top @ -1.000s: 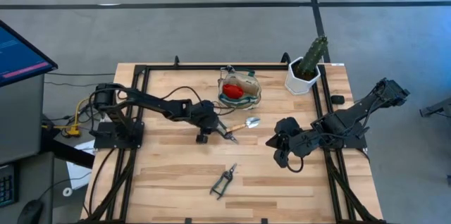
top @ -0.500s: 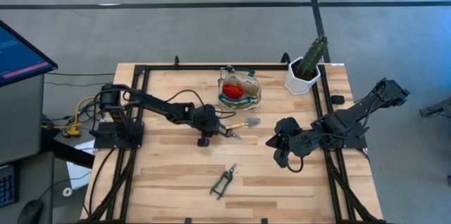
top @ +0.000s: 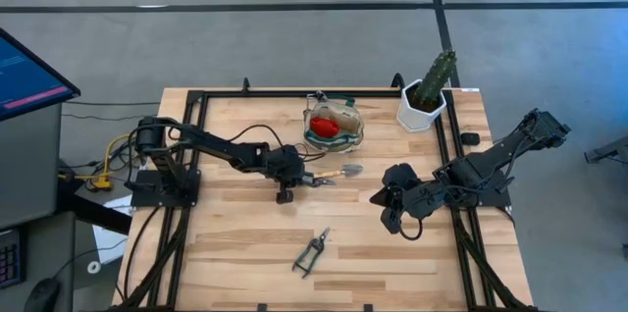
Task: Pick & Place Garden tools in Gardening bag
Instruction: Put the top green shears into the brown gardening bag
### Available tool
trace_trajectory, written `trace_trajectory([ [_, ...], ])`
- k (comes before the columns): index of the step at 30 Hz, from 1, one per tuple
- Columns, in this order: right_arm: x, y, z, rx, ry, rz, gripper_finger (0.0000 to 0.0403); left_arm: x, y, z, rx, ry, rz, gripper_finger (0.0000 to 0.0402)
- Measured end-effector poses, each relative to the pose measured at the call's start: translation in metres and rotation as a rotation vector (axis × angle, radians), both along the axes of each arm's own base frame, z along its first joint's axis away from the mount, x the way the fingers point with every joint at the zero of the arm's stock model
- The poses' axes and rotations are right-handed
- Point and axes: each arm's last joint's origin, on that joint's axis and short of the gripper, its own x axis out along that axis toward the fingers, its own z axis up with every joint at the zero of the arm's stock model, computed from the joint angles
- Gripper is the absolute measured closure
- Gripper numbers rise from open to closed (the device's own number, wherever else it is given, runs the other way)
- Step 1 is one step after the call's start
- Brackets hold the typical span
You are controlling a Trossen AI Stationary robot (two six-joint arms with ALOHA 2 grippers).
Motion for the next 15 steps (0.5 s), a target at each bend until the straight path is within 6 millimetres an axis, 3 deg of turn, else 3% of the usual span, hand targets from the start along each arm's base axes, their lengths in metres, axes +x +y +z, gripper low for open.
trace_trajectory([
  [10, 0.000, 0.000, 0.000, -0.001, -0.002, 0.002, 0.0403, -0.014, -0.012, 0.011, -0.039, 0.098, 0.001, 0.0380],
  [15, 0.000, 0.000, 0.000, -0.005, -0.002, 0.005, 0.0403, -0.026, -0.022, 0.033, -0.049, 0.103, -0.041, 0.0381],
])
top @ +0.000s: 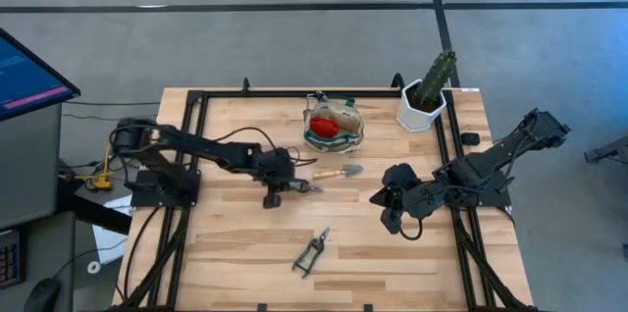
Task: Pick & Place Garden tools in Gardening bag
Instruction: Put the top green shears into the brown gardening bag
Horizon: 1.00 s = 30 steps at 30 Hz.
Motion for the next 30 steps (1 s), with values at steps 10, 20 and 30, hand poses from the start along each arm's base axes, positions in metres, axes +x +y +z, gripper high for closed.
trace_trajectory([
  [10, -0.001, 0.000, -0.001, -0.007, 0.009, 0.001, 0.0403, -0.030, -0.015, 0.084, -0.056, -0.310, 0.038, 0.0382],
  [20, 0.002, -0.004, 0.000, -0.021, 0.003, -0.004, 0.0403, -0.071, -0.013, 0.148, 0.088, -0.650, 0.242, 0.0385],
  [30, 0.016, -0.025, 0.005, -0.015, -0.053, -0.089, 0.0403, -0.057, -0.014, 0.162, 0.115, -0.849, 0.400, 0.0386],
])
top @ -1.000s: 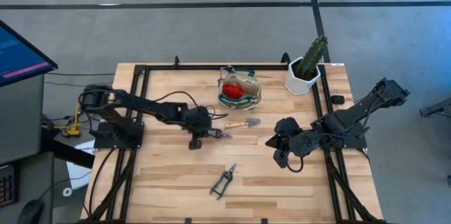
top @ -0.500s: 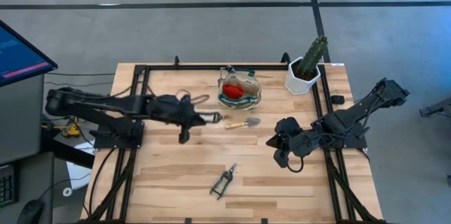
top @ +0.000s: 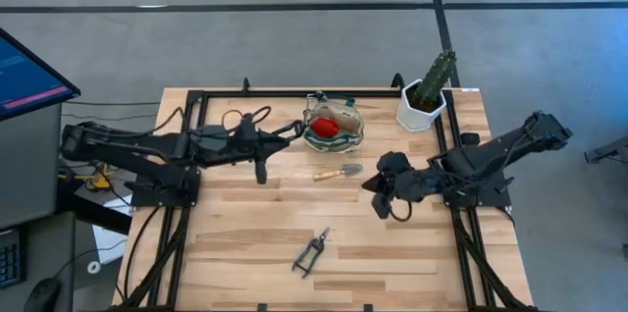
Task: Pick & Place Garden tools in Gardening bag
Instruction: Put the top green shears into the brown gardening bag
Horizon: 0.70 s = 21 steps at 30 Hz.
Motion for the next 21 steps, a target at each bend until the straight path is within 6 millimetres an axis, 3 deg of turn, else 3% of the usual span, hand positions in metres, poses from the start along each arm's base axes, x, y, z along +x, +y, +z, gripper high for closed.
trace_trajectory([
  [8, 0.019, -0.019, 0.016, -0.039, -0.182, -0.018, 0.0403, 0.037, -0.010, -0.026, 0.010, 0.023, -0.006, 0.0386],
  [11, 0.024, -0.025, 0.022, -0.052, -0.246, -0.028, 0.0403, 0.046, -0.016, -0.032, 0.090, 0.066, 0.044, 0.0386],
  [16, 0.028, -0.036, 0.025, -0.048, -0.282, -0.075, 0.0403, 0.059, -0.025, -0.017, 0.218, 0.074, 0.152, 0.0386],
  [21, 0.041, -0.045, 0.024, -0.042, -0.330, -0.121, 0.0403, 0.072, -0.029, 0.001, 0.258, 0.055, 0.153, 0.0386],
])
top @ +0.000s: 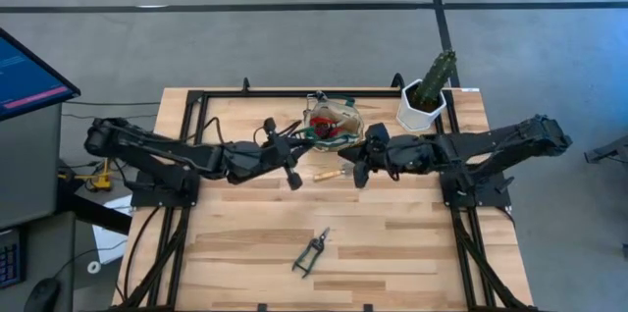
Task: Pick & Place Garden tools in Gardening bag
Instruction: Put the top green shears into the brown gardening bag
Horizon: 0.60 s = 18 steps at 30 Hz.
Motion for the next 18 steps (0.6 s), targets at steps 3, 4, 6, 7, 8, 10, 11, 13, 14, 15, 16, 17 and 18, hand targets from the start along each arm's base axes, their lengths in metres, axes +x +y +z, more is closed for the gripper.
trace_trajectory([
  [3, 0.010, -0.004, 0.005, 0.014, -0.085, -0.023, 0.0403, 0.004, 0.000, 0.002, 0.004, 0.003, 0.008, 0.0386],
  [4, 0.011, -0.005, 0.002, 0.012, -0.076, -0.029, 0.0403, 0.004, 0.001, 0.001, 0.005, 0.004, 0.016, 0.0386],
  [6, 0.013, -0.007, -0.001, 0.011, -0.055, -0.031, 0.0403, 0.004, 0.004, 0.001, 0.009, 0.015, 0.034, 0.0386],
  [7, 0.013, -0.008, -0.003, 0.008, -0.040, -0.033, 0.0403, 0.003, 0.006, 0.000, 0.017, 0.029, 0.049, 0.0386],
  [8, 0.012, -0.010, -0.003, 0.006, -0.027, -0.038, 0.0403, 0.002, 0.006, 0.000, 0.028, 0.034, 0.057, 0.0386],
  [10, 0.008, -0.012, -0.005, 0.001, 0.006, -0.042, 0.0403, 0.002, 0.007, 0.002, 0.043, 0.033, 0.074, 0.0386],
  [11, 0.007, -0.012, -0.004, 0.001, 0.006, -0.042, 0.0403, 0.002, 0.007, 0.002, 0.049, 0.037, 0.077, 0.0386],
  [13, 0.008, -0.012, -0.003, 0.009, -0.011, -0.044, 0.0403, 0.002, 0.006, 0.002, 0.050, 0.038, 0.072, 0.0386],
  [14, 0.008, -0.012, -0.002, 0.015, -0.022, -0.044, 0.0403, 0.001, 0.006, 0.002, 0.051, 0.039, 0.072, 0.0386],
  [15, 0.008, -0.011, -0.001, 0.017, -0.030, -0.043, 0.0403, 0.002, 0.006, 0.002, 0.050, 0.039, 0.071, 0.0386],
  [16, 0.009, -0.011, -0.001, 0.018, -0.034, -0.042, 0.0402, 0.002, 0.006, 0.002, 0.050, 0.038, 0.071, 0.0386],
  [17, 0.010, -0.011, -0.002, 0.017, -0.031, -0.043, 0.0400, 0.002, 0.006, 0.002, 0.050, 0.038, 0.072, 0.0386],
  [18, 0.011, -0.011, -0.003, 0.016, -0.028, -0.043, 0.0396, 0.002, 0.006, 0.002, 0.050, 0.039, 0.071, 0.0386],
])
